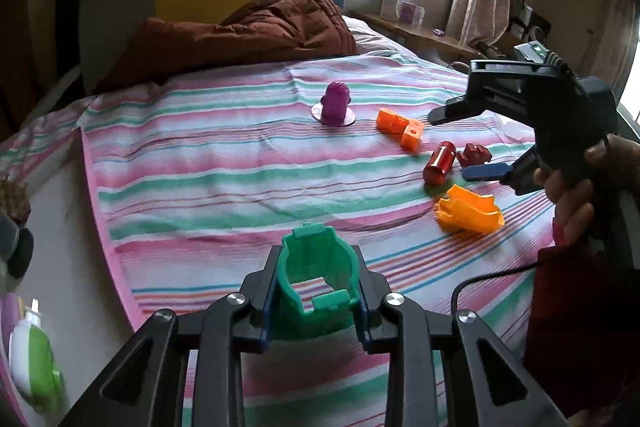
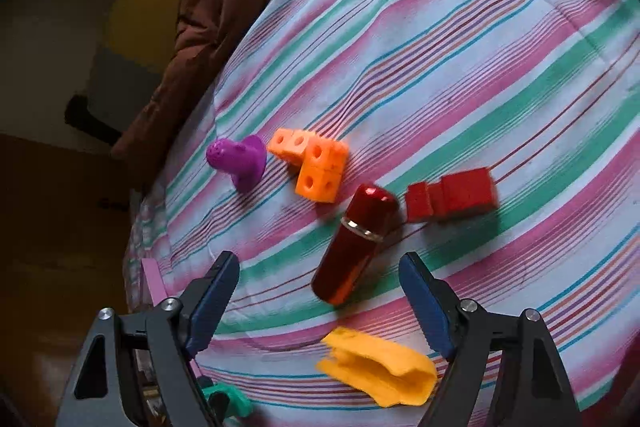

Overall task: Organize rigid objects
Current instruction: 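Grasp the yellow scoop with the right tool while the left tool holds the green toy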

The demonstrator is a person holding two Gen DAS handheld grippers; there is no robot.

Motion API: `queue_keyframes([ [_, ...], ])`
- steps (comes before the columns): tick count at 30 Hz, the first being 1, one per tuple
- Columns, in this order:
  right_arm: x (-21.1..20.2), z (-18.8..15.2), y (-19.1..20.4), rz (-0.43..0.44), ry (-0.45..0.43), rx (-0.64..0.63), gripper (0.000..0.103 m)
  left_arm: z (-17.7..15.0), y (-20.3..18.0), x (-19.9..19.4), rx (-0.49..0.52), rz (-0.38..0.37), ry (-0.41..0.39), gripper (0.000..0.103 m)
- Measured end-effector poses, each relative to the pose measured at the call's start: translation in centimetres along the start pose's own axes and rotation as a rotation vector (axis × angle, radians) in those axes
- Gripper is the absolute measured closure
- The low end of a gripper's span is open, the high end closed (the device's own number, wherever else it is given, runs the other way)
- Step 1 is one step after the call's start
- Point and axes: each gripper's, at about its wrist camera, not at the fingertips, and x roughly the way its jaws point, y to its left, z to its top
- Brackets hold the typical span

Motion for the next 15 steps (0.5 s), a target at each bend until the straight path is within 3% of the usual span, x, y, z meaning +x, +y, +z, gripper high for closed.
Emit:
queue_keyframes([
  [4,-0.1,-0.3,0.4,-0.046,0.003,-0.039,0.020,-0.3,0.3,-0.3,0.007,0.006,0.007,0.073],
  [9,0.8,-1.2,1.0,-0.094,0.067,-0.097,0.020,-1.3,1.1,0.5,-0.030,-0.007,0.056,0.073],
  [15,0.9,-3.1,2.8,-0.221,0.174,-0.287,0.020,-1.9,1.2,0.4,-0.007,-0.020,0.035,0.073],
])
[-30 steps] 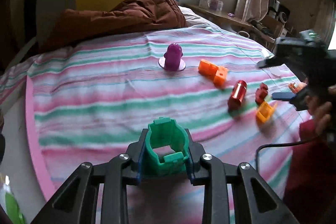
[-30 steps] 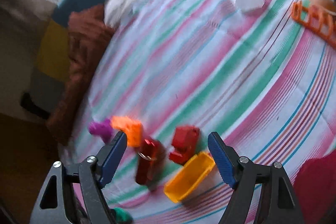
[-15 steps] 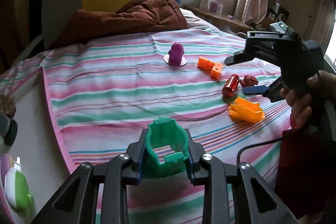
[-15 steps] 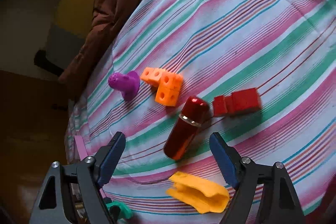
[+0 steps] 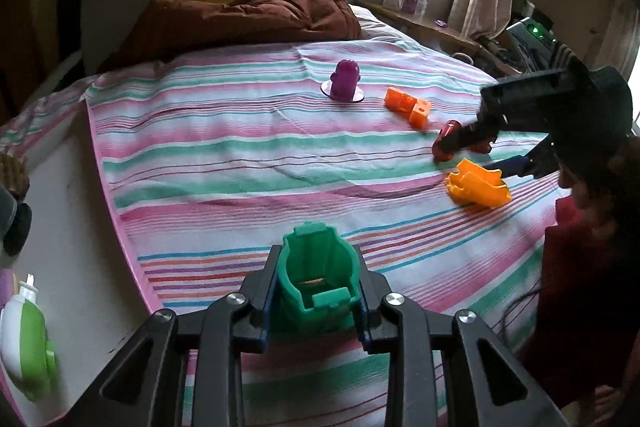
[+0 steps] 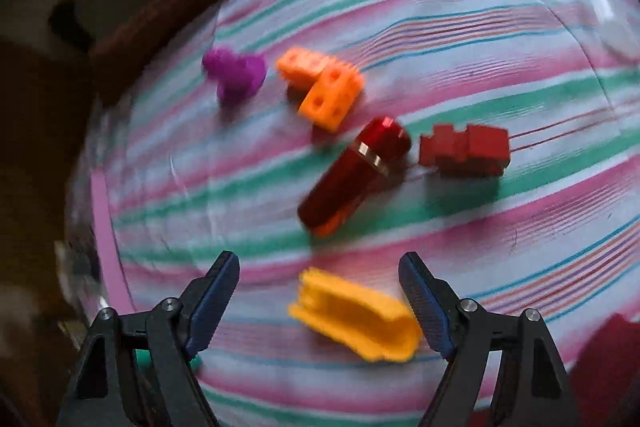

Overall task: Organize rigid objects
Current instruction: 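Grasp the yellow scoop with the right tool while the left tool holds the green toy, then carry the green cup-shaped toy toward the tray with the left tool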

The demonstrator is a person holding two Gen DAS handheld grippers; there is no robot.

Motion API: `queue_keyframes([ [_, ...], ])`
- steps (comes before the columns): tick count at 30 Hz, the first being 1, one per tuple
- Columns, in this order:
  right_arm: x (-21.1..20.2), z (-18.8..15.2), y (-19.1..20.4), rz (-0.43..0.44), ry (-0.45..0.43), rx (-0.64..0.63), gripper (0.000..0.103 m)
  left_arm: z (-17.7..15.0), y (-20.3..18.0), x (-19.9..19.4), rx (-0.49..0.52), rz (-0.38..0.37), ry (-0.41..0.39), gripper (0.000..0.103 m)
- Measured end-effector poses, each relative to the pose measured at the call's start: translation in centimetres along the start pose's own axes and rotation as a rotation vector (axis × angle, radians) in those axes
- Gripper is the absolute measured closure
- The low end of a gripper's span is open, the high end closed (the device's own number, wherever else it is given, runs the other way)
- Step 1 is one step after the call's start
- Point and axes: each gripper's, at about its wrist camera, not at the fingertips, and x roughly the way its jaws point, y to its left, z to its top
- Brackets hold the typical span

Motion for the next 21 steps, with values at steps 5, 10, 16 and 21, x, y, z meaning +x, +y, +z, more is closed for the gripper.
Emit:
queue_keyframes([
  [5,0.4,-1.8,1.5,-0.164,0.037,-0.184,0.039,-0.1,0.1,0.0,-0.010,-0.013,-0.004,0.072],
  [10,0.2,-3.6,3.2,-0.242,0.016,-0.322,0.076,-0.3,0.3,-0.1,-0.008,-0.016,-0.008,0.072],
  [16,0.7,-4.1,5.4,-0.131,-0.018,-0.411,0.076,-0.4,0.4,-0.5,-0.014,-0.013,-0.009,0.073],
  [21,1.5,-3.2,5.3,-0.086,-0.030,-0.441,0.076,-0.2,0.7,-0.8,-0.026,-0.005,-0.014,0.073],
])
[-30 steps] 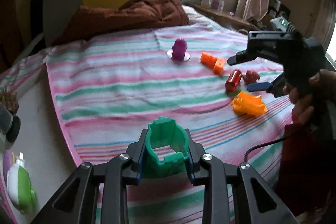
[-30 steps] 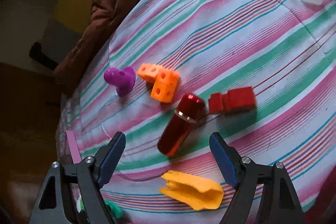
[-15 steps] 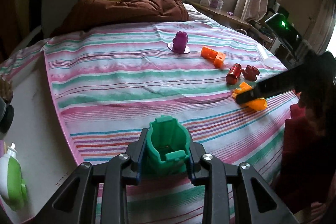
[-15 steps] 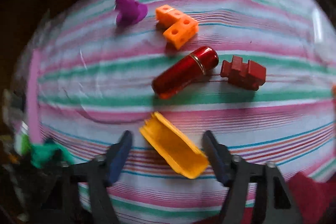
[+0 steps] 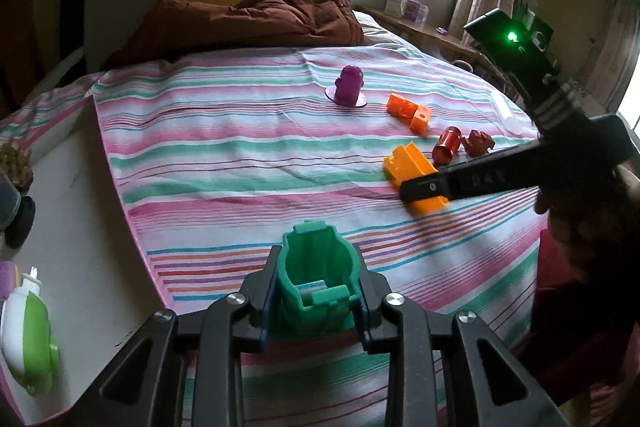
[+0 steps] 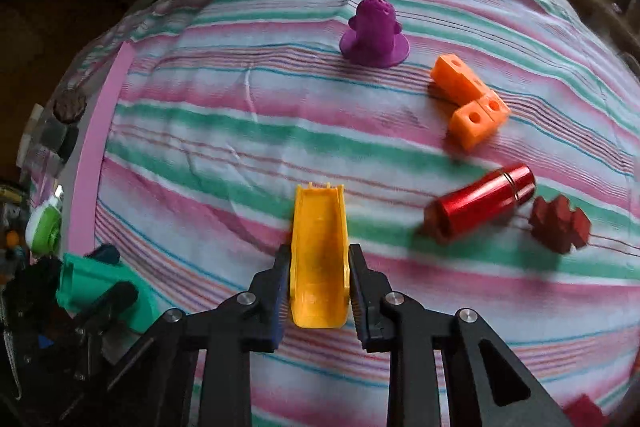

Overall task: Organize rigid objects
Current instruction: 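Carry the green cup-shaped toy toward the tray with the left tool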

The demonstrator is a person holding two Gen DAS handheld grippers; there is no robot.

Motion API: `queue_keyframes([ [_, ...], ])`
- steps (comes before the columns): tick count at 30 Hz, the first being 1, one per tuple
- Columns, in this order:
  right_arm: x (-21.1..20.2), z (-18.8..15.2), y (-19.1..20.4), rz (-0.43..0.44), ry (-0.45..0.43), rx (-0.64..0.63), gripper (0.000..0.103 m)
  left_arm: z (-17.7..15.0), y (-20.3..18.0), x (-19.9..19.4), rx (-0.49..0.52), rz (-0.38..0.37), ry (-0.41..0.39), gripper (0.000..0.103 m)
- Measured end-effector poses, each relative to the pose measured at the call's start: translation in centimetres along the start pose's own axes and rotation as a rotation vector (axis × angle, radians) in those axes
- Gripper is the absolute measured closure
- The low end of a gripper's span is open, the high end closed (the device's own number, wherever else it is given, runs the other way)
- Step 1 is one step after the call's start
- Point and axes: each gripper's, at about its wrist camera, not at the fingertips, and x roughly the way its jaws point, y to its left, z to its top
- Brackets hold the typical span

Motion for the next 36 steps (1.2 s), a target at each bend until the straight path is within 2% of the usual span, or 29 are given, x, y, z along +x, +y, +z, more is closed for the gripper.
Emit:
queue_keyframes([
  [3,-0.2,-0.3,-1.1,0.037,-0.010,0.025,0.076,0.1,-0.1,-0.1,-0.003,0.003,-0.001,0.073],
  [14,-1.1,-1.1,-0.4,-0.014,-0.034,-0.054,0.076,0.8,-0.8,-1.9,0.007,0.016,-0.034,0.073],
  [25,-1.3,-1.4,0.1,-0.056,-0.055,-0.113,0.076,2.0,0.0,-4.8,-0.033,0.004,-0.058,0.073],
  [30,-1.3,-1.5,0.2,-0.076,-0.064,-0.134,0.076,3.0,2.5,-6.6,-0.111,-0.039,-0.056,0.073],
  [33,-0.9,-1.1,0.5,-0.076,-0.065,-0.129,0.076,4.4,6.4,-7.4,-0.229,-0.088,-0.036,0.073],
  [36,-0.7,-1.0,1.1,-0.082,-0.066,-0.133,0.076,5.7,10.2,-8.3,-0.308,-0.078,-0.050,0.073],
])
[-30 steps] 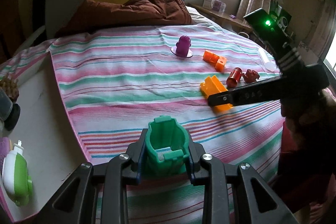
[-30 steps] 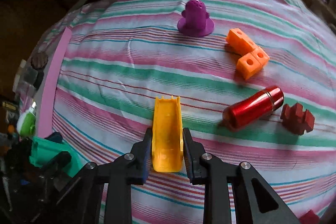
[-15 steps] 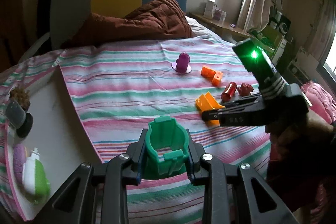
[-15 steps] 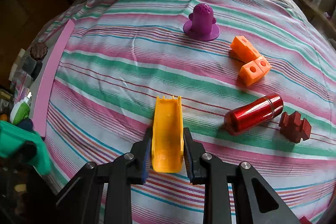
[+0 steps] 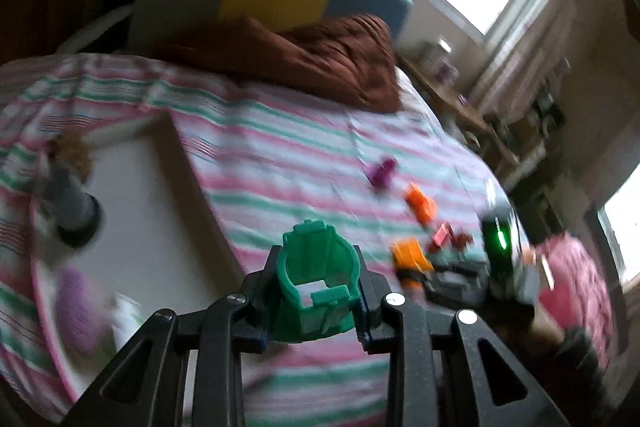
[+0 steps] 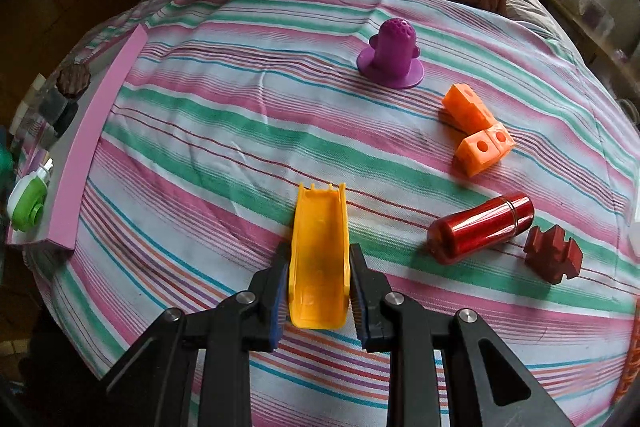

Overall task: Organize rigid objects
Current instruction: 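Carry the green cup-shaped toy toward the tray with the left tool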

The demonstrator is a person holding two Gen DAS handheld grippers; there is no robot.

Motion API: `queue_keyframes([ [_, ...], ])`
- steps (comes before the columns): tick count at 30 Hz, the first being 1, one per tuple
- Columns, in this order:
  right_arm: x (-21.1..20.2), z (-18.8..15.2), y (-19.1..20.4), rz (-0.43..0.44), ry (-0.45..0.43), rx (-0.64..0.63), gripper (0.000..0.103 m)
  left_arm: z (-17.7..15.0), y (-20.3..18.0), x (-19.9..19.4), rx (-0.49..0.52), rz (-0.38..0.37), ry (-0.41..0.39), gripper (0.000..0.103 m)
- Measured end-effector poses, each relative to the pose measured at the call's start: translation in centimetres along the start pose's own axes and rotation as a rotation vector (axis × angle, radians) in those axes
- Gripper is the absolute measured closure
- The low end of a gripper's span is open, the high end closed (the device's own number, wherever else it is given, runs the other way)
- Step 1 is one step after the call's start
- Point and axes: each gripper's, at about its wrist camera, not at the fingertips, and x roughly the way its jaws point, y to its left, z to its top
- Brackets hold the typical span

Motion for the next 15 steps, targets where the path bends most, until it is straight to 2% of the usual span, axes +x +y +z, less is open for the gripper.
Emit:
queue_keyframes([
  [4,1.0,0.5,1.3,-0.012,-0.001,-0.013,0.076,3.7,4.5,-0.2,-0.067,0.074,-0.023,0.073],
  [7,1.5,0.9,1.8,-0.016,-0.001,-0.020,0.076,5.8,7.2,1.1,-0.113,0.126,-0.010,0.073],
  [10,1.5,1.0,1.8,-0.018,-0.001,-0.024,0.076,7.4,9.5,2.9,-0.190,0.119,0.019,0.073],
  [12,1.5,1.0,1.8,-0.019,-0.001,-0.026,0.076,8.3,10.3,4.1,-0.197,0.113,0.028,0.073],
  [15,1.5,1.0,1.8,-0.020,-0.001,-0.026,0.076,9.2,11.0,6.5,-0.187,0.152,0.060,0.073],
])
